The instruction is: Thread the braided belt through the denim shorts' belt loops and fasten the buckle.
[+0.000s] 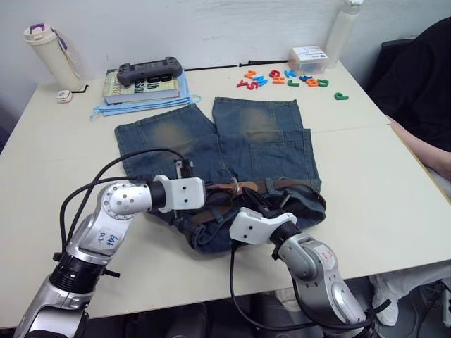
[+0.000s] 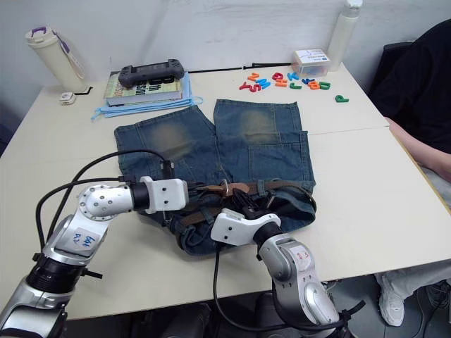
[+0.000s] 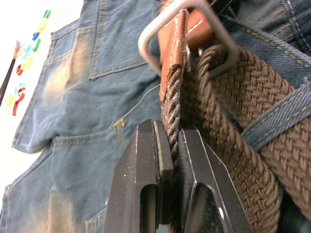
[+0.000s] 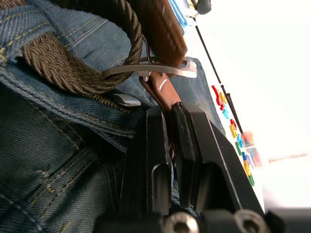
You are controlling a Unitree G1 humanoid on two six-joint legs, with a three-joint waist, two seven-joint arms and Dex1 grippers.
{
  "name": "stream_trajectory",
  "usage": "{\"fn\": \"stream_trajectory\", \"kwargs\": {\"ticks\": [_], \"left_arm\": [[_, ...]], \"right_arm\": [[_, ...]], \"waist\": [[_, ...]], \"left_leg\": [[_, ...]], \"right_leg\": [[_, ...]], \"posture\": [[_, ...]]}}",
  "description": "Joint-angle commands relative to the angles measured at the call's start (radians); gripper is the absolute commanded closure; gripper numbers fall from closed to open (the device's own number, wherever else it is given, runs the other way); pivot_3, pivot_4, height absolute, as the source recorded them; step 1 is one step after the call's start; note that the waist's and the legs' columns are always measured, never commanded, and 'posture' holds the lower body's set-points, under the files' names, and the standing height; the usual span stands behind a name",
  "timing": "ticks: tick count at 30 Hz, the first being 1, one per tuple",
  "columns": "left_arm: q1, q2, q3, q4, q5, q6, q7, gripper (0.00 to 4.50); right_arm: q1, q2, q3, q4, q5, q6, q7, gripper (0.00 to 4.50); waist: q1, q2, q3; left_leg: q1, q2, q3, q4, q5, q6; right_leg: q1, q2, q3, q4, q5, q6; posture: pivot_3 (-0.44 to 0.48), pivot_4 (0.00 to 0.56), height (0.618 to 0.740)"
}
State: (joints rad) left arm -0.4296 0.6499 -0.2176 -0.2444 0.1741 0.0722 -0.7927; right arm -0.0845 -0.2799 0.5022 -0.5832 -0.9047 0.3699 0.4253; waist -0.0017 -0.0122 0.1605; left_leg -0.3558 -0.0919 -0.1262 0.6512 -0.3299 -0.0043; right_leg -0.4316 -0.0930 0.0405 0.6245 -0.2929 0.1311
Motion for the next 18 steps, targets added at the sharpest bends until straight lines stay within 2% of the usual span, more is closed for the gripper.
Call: {"fn": "stream_trajectory", "kwargs": {"ticks": [1,7,14,18], "left_arm": [[-0.022,-0.02,-0.036,0.006,0.058,-0.031,0.034,4.5],[-0.034,-0.068,-0.076,0.037,0.162,-0.048,0.106,4.5],[-0.027,-0.117,-0.129,0.077,0.207,-0.138,0.146,4.5],[-0.006,-0.118,-0.101,0.077,0.188,-0.196,0.169,4.5]], "right_arm": [[-0.001,0.019,-0.002,-0.025,-0.009,-0.029,-0.002,4.43],[0.008,0.022,-0.005,-0.028,-0.01,-0.031,0.004,4.43],[0.014,0.028,-0.015,-0.027,-0.005,-0.036,0.014,4.43],[0.017,0.033,-0.021,-0.03,-0.004,-0.036,0.02,4.43]], "waist": [[0.0,0.0,0.0],[0.002,0.0,0.0],[0.002,0.0,0.0],[0.003,0.0,0.0]], "left_leg": [[0.0,0.0,0.0,0.0,0.0,0.0],[0.0,0.0,0.0,0.001,0.0,0.0],[0.0,0.0,0.0,0.001,0.0,0.0],[0.0,0.0,0.0,0.001,0.0,0.0]], "right_leg": [[0.0,0.0,0.0,0.0,0.0,0.0],[0.0,0.0,0.0,0.001,0.0,0.0],[0.0,0.0,0.0,0.001,0.0,0.0],[0.0,0.0,0.0,0.001,0.0,0.0]], "posture": [[0.0,0.15,0.73],[0.0,0.15,0.73],[0.0,0.15,0.73],[0.0,0.15,0.73]]}}
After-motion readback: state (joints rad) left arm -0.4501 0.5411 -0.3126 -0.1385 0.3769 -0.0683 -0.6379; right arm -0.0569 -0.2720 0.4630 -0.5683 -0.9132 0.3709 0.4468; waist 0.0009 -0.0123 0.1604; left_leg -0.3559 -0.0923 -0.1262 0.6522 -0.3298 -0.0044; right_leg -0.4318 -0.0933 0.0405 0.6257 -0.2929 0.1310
